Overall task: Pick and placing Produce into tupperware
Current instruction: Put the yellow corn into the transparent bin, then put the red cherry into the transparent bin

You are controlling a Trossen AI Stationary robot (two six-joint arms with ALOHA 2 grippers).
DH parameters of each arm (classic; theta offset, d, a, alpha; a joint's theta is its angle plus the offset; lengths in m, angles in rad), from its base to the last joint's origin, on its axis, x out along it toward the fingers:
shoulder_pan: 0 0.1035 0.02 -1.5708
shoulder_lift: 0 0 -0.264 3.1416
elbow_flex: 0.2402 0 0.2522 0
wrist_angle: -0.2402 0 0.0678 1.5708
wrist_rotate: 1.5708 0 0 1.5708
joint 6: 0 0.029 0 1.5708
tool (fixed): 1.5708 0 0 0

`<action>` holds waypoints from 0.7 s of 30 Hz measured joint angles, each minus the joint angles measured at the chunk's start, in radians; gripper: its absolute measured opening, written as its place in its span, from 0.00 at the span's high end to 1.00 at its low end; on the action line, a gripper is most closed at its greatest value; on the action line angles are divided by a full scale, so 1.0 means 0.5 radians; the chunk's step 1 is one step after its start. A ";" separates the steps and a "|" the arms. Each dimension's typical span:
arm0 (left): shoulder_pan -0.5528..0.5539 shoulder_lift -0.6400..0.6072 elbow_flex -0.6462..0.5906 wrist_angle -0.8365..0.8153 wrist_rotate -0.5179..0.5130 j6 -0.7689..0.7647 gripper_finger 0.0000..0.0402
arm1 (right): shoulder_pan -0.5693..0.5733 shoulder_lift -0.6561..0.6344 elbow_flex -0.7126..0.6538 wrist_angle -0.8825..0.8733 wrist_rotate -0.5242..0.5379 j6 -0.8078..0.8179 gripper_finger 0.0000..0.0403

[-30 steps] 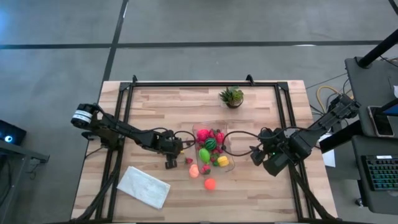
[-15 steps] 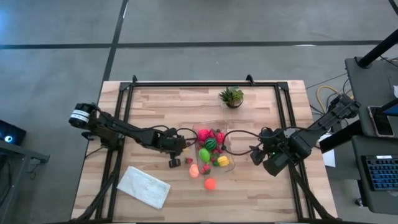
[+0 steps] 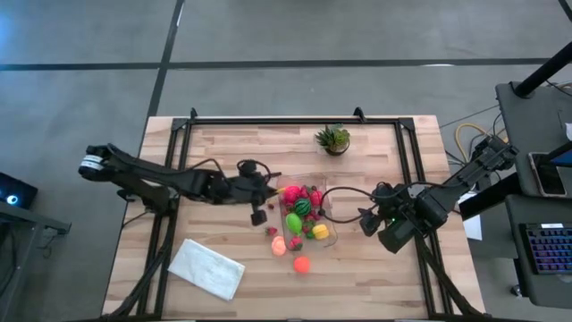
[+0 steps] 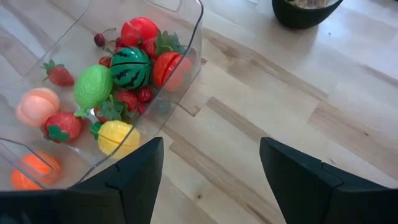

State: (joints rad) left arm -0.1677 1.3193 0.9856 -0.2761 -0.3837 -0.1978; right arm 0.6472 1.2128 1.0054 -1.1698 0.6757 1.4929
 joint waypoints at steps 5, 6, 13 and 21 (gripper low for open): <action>0.082 0.103 0.010 0.302 0.177 0.040 0.99 | -0.015 -0.001 0.000 0.001 0.017 -0.001 0.36; 0.092 0.145 0.010 0.344 0.196 0.024 0.99 | -0.020 0.000 0.000 0.000 0.017 -0.002 0.36; 0.119 0.458 0.168 0.381 0.286 -0.157 0.89 | -0.026 0.000 0.000 0.001 0.013 -0.002 0.36; 0.123 0.644 0.336 0.302 0.289 -0.172 0.59 | -0.026 0.000 0.000 0.000 -0.004 -0.002 0.36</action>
State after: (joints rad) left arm -0.1062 1.6415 1.1538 -0.1251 -0.2390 -0.2840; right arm 0.6342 1.2129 1.0054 -1.1697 0.6739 1.4918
